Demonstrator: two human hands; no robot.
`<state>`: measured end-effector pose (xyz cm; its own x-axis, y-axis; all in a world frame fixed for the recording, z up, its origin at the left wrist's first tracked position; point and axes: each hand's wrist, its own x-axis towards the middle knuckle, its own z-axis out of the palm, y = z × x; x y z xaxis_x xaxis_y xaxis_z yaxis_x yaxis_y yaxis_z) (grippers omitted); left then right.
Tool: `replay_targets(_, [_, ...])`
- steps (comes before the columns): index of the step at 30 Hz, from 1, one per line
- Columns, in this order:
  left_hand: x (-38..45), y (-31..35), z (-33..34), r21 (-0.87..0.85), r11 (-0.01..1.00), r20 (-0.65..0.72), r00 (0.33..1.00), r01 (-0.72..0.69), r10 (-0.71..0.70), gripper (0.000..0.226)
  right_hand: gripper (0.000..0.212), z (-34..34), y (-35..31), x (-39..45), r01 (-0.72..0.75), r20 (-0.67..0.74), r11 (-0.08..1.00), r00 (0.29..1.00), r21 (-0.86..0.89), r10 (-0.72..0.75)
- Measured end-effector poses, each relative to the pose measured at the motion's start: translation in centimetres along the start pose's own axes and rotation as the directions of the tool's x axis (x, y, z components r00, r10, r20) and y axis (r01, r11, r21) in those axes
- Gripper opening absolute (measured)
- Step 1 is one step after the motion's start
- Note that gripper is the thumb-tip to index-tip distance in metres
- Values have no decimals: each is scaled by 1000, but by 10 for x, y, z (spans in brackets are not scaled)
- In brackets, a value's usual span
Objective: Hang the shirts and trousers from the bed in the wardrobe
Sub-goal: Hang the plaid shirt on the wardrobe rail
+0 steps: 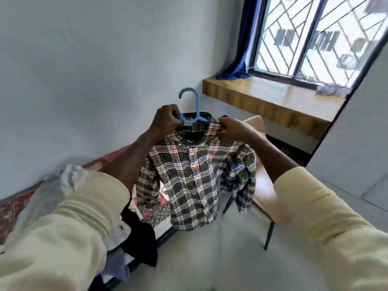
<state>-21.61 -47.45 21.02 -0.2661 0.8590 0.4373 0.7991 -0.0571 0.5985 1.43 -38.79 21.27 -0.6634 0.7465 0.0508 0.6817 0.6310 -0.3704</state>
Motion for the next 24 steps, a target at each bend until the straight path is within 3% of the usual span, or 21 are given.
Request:
replay_targets(3, [-31,21,11,-151,988,0,1000,-4,4,33,10,5,4,-58,-46,-214,999,976,23,50])
replay_targets(5, [-37,29,11,-274,952,229,971,134,-71,47,17,5,12,-91,-117,-320,990,938,79,136])
replay_targets(7, [-43,45,13,-178,969,469,881,169,-68,48,30,1,28,-126,-203,-408,973,883,112,232])
replay_targets(9, [-48,68,25,-80,993,534,845,83,-28,23,36,-6,46,-161,-265,-470,943,818,201,331])
replay_targets(12, [-56,119,63,-72,997,380,924,-16,42,8,33,-23,74,-212,-328,-510,895,738,302,442])
replay_targets(14, [-58,149,91,-50,996,205,975,-74,83,12,29,-38,93,-238,-338,-496,885,737,320,460])
replay_targets(16, [-62,182,125,-78,991,114,987,-105,113,11,24,-58,118,-267,-359,-435,882,771,305,464])
replay_targets(20, [-76,249,189,-132,984,32,992,-116,121,19,21,-89,182,-318,-414,-290,892,844,183,451])
replay_targets(24, [-67,333,268,-227,960,12,986,-161,168,15,23,-113,265,-373,-537,-433,836,730,114,528])
